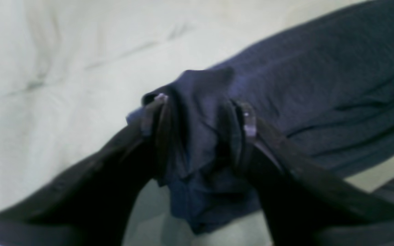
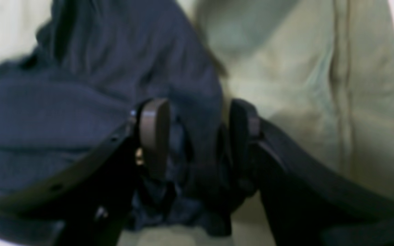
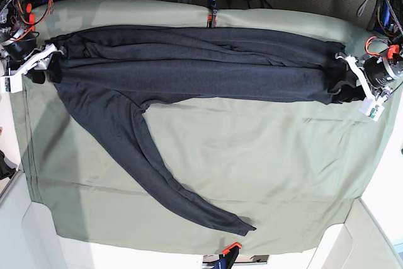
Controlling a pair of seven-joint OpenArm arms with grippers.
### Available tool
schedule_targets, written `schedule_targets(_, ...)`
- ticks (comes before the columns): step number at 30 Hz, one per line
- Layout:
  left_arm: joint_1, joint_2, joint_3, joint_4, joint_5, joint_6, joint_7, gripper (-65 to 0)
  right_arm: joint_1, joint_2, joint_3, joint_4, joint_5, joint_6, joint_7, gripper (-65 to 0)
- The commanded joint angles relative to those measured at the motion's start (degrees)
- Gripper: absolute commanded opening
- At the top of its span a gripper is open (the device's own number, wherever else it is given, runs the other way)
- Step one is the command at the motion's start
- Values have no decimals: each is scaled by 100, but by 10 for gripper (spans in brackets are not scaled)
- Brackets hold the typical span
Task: Fold the T-shirt properly
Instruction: 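Fold the hem edge over toward the collar with both grippers, then grasp the hanging sleeve with the right gripper and lay it onto the body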
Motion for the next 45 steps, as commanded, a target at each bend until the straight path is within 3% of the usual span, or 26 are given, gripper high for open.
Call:
schedule_targets(1, -48, -129, -66, 81, -177, -8, -59, -338, 162, 79, 48, 109, 114, -17, 153, -361)
schedule_targets(9, -48, -127, -66, 81, -238, -8, -57, -338, 1298, -33, -107, 42, 131, -15, 157, -361)
schedule_targets(13, -48, -127, -66, 81, -313, -8, -57, -338, 1895, -33, -855, -599, -201, -28, 538, -361)
schedule_targets(17, -46, -127, -66, 81, -321, -8, -48, -338, 2699, -52, -1958, -1805, -811, -400, 1021, -361)
schedule_targets(19, -46, -127, -66, 81, -323, -8, -35, -338, 3117, -192, -2409, -2459, -1185, -573, 1115, -361)
schedule_targets(24, -48, -127, -66, 81, -323, -8, -37, -338, 3807, -590, -3101, -3810, -1694, -584, 1163, -323)
schedule_targets(30, -48, -125, -66, 81, -321, -8, -44, -338, 3950, -881, -3270, -4269, -1952, -586, 1419, -325)
schedule_targets(32, -46, -125, -66, 81, -321, -8, -33, -338, 3950, -949, -3270, -4262, -1950, -579, 1414, -373)
schedule_targets(36, -48, -127, -66, 81, -326, -8, -52, -338, 3947, -1029, -3270, -4205, -1895, -575, 1137, -650)
schedule_targets(42, -48, -127, -66, 81, -326, -8, -52, -338, 3720, -1147, -3276, -3556, -1478, -50, 706, -650)
schedule_targets(45, -48, -127, -66, 81, -323, -8, -50, -338, 3335, -1145, -3279, -2822, -1147, 28, 575, -650)
